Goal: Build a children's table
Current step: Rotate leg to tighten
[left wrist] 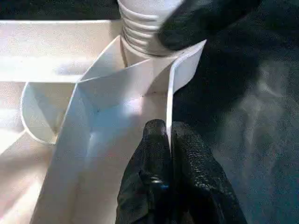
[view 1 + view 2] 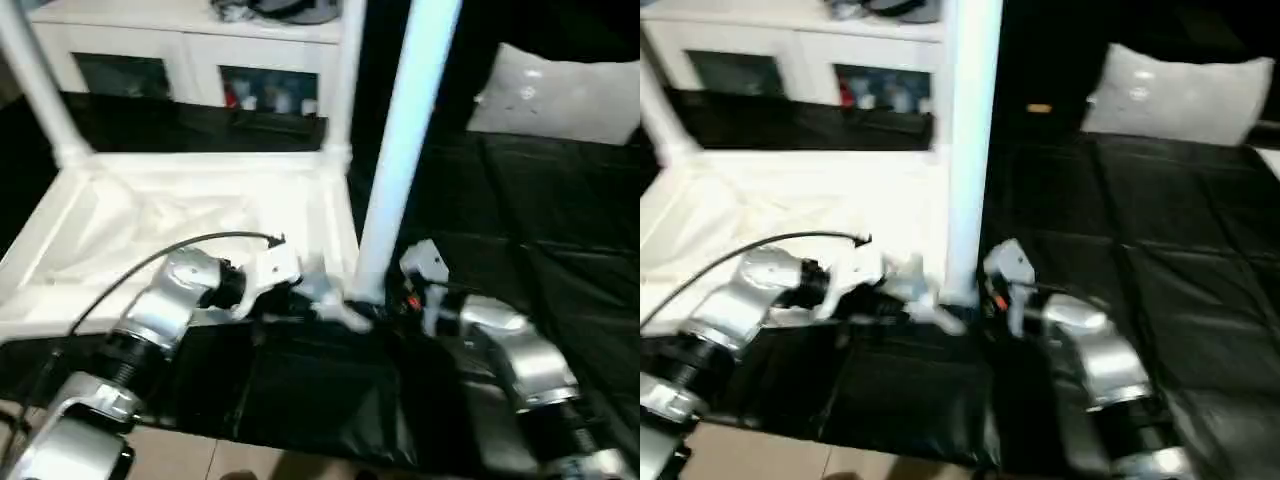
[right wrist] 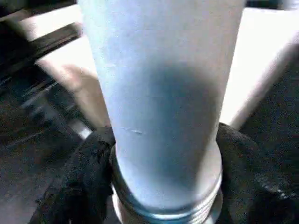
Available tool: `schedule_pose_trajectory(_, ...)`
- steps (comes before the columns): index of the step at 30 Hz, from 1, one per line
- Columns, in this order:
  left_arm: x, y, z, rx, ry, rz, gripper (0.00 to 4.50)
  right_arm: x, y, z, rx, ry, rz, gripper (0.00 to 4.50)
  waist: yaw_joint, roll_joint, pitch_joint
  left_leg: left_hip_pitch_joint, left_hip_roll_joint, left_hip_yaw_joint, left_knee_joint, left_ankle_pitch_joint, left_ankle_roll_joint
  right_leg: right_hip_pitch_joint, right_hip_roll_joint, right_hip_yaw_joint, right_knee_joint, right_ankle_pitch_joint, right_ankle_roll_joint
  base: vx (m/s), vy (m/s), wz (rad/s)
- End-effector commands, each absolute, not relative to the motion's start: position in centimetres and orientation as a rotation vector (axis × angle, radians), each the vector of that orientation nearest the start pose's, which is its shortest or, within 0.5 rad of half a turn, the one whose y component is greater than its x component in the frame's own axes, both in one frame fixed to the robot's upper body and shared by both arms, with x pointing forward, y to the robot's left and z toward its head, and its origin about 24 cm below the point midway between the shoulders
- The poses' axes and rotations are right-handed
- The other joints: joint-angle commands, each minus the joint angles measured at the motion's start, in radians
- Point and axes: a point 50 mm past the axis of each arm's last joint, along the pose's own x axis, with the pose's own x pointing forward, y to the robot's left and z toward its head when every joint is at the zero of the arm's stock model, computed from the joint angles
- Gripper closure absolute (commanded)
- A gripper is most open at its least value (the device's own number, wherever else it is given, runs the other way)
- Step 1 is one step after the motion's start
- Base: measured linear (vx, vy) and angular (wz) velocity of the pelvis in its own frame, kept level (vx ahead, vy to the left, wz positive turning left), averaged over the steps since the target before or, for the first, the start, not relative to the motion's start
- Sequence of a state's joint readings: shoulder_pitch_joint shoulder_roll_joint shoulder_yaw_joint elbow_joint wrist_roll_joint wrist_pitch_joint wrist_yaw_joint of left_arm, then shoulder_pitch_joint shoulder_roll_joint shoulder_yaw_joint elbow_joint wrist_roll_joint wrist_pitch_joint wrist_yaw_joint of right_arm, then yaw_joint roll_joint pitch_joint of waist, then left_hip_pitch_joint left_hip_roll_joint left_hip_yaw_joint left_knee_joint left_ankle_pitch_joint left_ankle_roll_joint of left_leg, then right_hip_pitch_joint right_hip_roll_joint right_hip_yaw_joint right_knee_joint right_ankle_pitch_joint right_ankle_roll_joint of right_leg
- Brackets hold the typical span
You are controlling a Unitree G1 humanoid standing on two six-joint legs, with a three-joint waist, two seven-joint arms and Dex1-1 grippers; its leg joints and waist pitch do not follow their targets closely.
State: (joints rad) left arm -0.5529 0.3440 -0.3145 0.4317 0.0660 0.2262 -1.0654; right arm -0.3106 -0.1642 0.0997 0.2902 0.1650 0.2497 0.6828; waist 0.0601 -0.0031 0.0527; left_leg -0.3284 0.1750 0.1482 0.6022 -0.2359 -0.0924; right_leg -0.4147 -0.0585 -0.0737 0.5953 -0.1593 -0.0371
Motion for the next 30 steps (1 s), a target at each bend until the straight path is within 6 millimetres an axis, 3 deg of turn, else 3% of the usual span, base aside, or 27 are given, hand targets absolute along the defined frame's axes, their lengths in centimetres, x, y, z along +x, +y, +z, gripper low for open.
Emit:
schedule_pose_trajectory(1, 31.2, 7.9, 6.2, 0.401, 0.351, -1.178, 4.5, 28.9, -7.2, 2.9, 0.135, 0.295, 0.821, 1.73, -0.003, 0.002, -0.053, -0.019, 0.037, -0.004, -0.079, -0.117, 0.022, 0.065, -0.081, 0.046, -0.091, -0.451, -0.103, 0.0, 0.0, 0.0)
schedule_pose_trajectory(5, 31.3, 5.9, 6.4, 0.361, 0.338, -1.055, 4.5, 29.4, -5.6, 3.0, 0.134, 0.314, 0.692, 1.73, -0.013, 0.003, -0.053, -0.019, 0.033, -0.006, -0.079, -0.124, 0.035, 0.064, -0.079, 0.047, -0.096, -0.462, -0.095, 0.0, 0.0, 0.0)
schedule_pose_trajectory(6, 31.3, 5.9, 6.4, 0.361, 0.338, -1.055, 4.5, 29.4, -5.6, 3.0, 0.134, 0.314, 0.692, 1.73, -0.016, 0.004, -0.053, -0.019, 0.033, -0.006, -0.078, -0.125, 0.039, 0.063, -0.077, 0.046, -0.096, -0.454, -0.098, 0.0, 0.0, 0.0)
schedule_pose_trajectory(7, 31.1, 4.3, 6.7, 0.339, 0.322, -1.0, 4.5, 29.8, -5.3, 3.0, 0.113, 0.323, 0.631, 1.73, -0.017, 0.008, -0.053, -0.02, 0.032, -0.006, -0.078, -0.126, 0.043, 0.064, -0.078, 0.047, -0.094, -0.443, -0.102, 0.0, 0.0, 0.0)
schedule_pose_trajectory(10, 30.9, 3.6, 6.8, 0.34, 0.313, -1.001, 4.5, 29.8, -5.6, 2.8, 0.108, 0.321, 0.611, 1.73, -0.018, 0.007, -0.054, -0.021, 0.032, -0.004, -0.076, -0.118, 0.058, 0.063, -0.076, 0.049, -0.094, -0.397, -0.117, 0.0, 0.0, 0.0)
schedule_pose_trajectory(11, 30.8, 3.5, 6.8, 0.34, 0.313, -1.003, 4.5, 29.8, -5.8, 2.8, 0.117, 0.319, 0.602, 1.17, -0.017, 0.006, -0.055, -0.022, 0.032, -0.005, -0.076, -0.114, 0.063, 0.065, -0.076, 0.049, -0.092, -0.383, -0.12, 0.0, 0.0, 0.0)
schedule_pose_trajectory(12, 30.6, 3.5, 6.8, 0.346, 0.315, -1.015, 4.5, 29.9, -6.4, 2.8, 0.107, 0.305, 0.588, 1.17, -0.017, 0.007, -0.057, -0.022, 0.033, -0.005, -0.075, -0.107, 0.067, 0.065, -0.075, 0.049, -0.09, -0.365, -0.124, 0.0, 0.0, 0.0)
schedule_pose_trajectory(13, 30.6, 3.9, 6.8, 0.367, 0.311, -1.032, 4.5, 29.9, -7.6, 3.0, 0.11, 0.272, 0.57, 1.17, -0.016, 0.007, -0.059, -0.025, 0.035, -0.005, -0.074, -0.085, 0.079, 0.067, -0.076, 0.05, -0.083, -0.302, -0.143, 0.0, 0.0, 0.0)
schedule_pose_trajectory(14, 30.6, 4.1, 6.9, 0.373, 0.309, -1.034, 4.5, 29.9, -8.0, 3.0, 0.111, 0.262, 0.564, 1.01, -0.015, 0.013, -0.059, -0.024, 0.035, -0.005, -0.073, -0.081, 0.082, 0.066, -0.076, 0.051, -0.081, -0.286, -0.15, 0.0, 0.0, 0.0)
schedule_pose_trajectory(15, 30.5, 4.4, 6.8, 0.374, 0.314, -1.042, 4.5, 29.9, -8.4, 3.1, 0.109, 0.247, 0.566, 0.93, -0.016, 0.009, -0.06, -0.025, 0.034, -0.005, -0.073, -0.079, 0.088, 0.069, -0.077, 0.05, -0.081, -0.268, -0.158, 0.0, 0.0, 0.0)
schedule_pose_trajectory(21, 30.2, 7.0, 6.5, 0.409, 0.325, -1.115, 4.5, 29.5, -11.5, 4.3, 0.071, 0.161, 0.657, 0.34, -0.018, 0.01, -0.062, -0.029, 0.036, -0.005, -0.07, -0.06, 0.118, 0.074, -0.076, 0.049, -0.074, -0.215, -0.186, 0.0, 0.0, 0.0)
schedule_pose_trajectory(22, 30.0, 7.6, 6.4, 0.419, 0.327, -1.149, 4.5, 29.3, -12.1, 4.5, 0.051, 0.152, 0.695, 0.22, -0.021, 0.002, -0.063, -0.029, 0.038, -0.003, -0.069, -0.063, 0.122, 0.074, -0.076, 0.05, -0.075, -0.218, -0.189, 0.0, 0.0, 0.0)
schedule_pose_trajectory(26, 29.5, 9.4, 6.2, 0.485, 0.346, -1.255, 4.5, 28.9, -14.0, 5.0, 0.0, 0.139, 0.8, 0.05, -0.017, 0.005, -0.057, -0.025, 0.038, -0.004, -0.072, -0.101, 0.123, 0.069, -0.077, 0.049, -0.083, -0.315, -0.165, 0.0, 0.0, 0.0)
schedule_pose_trajectory(27, 29.4, 10.2, 6.2, 0.522, 0.359, -1.31, 4.5, 28.8, -14.6, 5.3, -0.029, 0.143, 0.86, 0.05, -0.018, 0.001, -0.055, -0.024, 0.039, -0.003, -0.074, -0.114, 0.117, 0.068, -0.078, 0.049, -0.086, -0.351, -0.156, 0.0, 0.0, 0.0)
schedule_pose_trajectory(28, 29.3, 10.5, 6.3, 0.538, 0.363, -1.337, 4.5, 28.8, -14.9, 5.4, -0.043, 0.147, 0.889, 0.05, -0.015, 0.005, -0.055, -0.021, 0.039, -0.004, -0.074, -0.122, 0.114, 0.065, -0.077, 0.05, -0.087, -0.371, -0.151, 0.0, 0.0, 0.0)
schedule_pose_trajectory(30, 29.2, 11.1, 6.4, 0.54, 0.372, -1.388, 4.5, 28.7, -15.3, 5.6, -0.077, 0.155, 0.949, 0.05, -0.011, 0.001, -0.053, -0.019, 0.042, -0.002, -0.075, -0.122, 0.111, 0.063, -0.078, 0.051, -0.086, -0.372, -0.154, 0.0, 0.0, 0.0)
